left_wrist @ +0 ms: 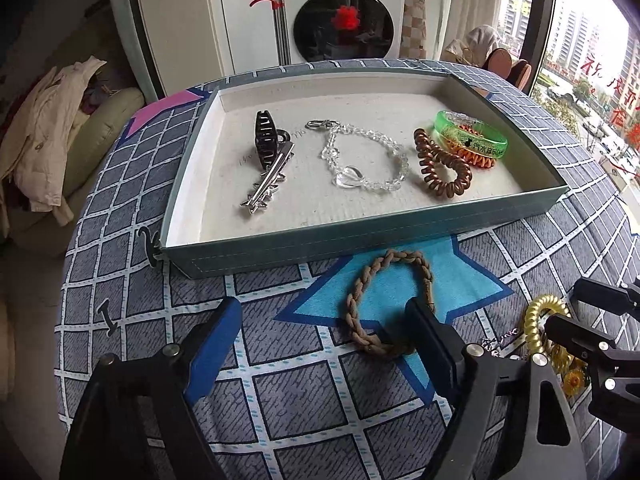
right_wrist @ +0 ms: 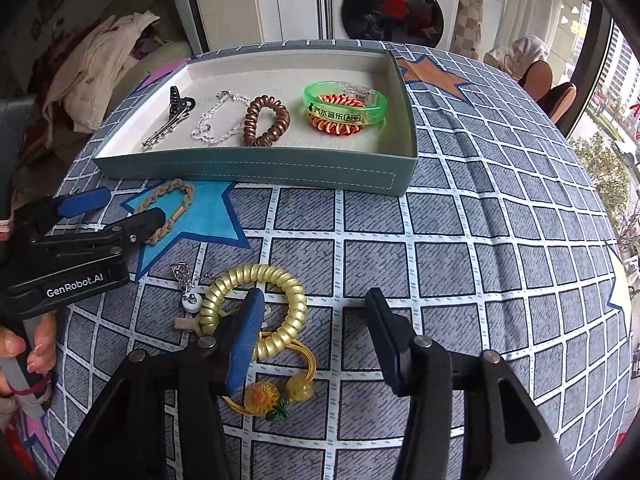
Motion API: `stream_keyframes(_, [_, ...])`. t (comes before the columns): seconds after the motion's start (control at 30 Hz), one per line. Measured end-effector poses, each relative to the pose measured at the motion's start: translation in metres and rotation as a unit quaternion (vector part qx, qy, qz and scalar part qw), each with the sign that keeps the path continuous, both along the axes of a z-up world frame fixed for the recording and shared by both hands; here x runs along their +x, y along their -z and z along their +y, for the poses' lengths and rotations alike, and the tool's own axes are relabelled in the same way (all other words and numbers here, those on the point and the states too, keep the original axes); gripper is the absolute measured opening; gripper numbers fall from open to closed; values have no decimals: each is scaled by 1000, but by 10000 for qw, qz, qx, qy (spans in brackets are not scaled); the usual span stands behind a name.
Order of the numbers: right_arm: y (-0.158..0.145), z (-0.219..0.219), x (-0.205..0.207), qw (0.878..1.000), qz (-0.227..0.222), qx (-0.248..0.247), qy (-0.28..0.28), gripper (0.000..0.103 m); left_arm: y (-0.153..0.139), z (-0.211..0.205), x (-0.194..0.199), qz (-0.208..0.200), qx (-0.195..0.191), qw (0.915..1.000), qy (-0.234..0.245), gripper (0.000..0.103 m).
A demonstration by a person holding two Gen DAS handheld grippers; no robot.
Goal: Organize jewelry
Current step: 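Grasp the braided tan rope bracelet with the left tool while the right tool grasps the yellow coil tie, then carry the braided bracelet and yellow coil tie into the tray with both tools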
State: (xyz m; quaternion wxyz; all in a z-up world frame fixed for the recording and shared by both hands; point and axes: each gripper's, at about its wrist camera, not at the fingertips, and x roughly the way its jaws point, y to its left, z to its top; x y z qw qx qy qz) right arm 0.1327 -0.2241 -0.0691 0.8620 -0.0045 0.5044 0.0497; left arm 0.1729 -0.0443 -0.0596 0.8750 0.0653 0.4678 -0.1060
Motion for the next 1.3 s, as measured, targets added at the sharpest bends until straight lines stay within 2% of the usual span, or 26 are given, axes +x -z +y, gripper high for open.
stream_keyframes(0.07, [0,2,-1,10000,2,-5,-57,48,-1,-4,-2,-10,-27,9999,131,86])
stream_keyframes(0.23, [-1,5,0,9998,46,58,-197,36,-3,-11,-4,-7,-53,9995,310,72])
stream_keyframes(0.3, [-1,5,0,9997,57,86,-211,34,-4,-13,-5,0,-82,9993,374,66])
stream_keyframes(0.37, [-1,5,0,9997,60,109,-217,30,-5,-16,-5,-25,-102,9989,452,50])
stream_keyframes(0.4, [-1,6,0,9996,59,133,-221,26,-5,-17,-6,-28,-97,9988,481,49])
stream_keyframes(0.43, [-1,6,0,9997,51,129,-212,15,-5,-19,-6,-41,-79,9987,504,42])
stream_keyframes(0.47, [-1,7,0,9998,41,81,-194,12,-6,-21,-7,-50,-69,9986,525,30])
stream_keyframes(0.67, [-3,-1,-3,9996,-49,274,-39,11,-8,-9,-10,-5,-284,9986,451,28])
stream_keyframes(0.8, [-9,-13,-6,9987,-128,466,129,11,-14,2,-14,-35,-557,9977,388,28])
stream_keyframes(1.3, [-40,-23,-10,9959,-445,756,225,11,-61,20,-24,-501,-854,9942,424,28])
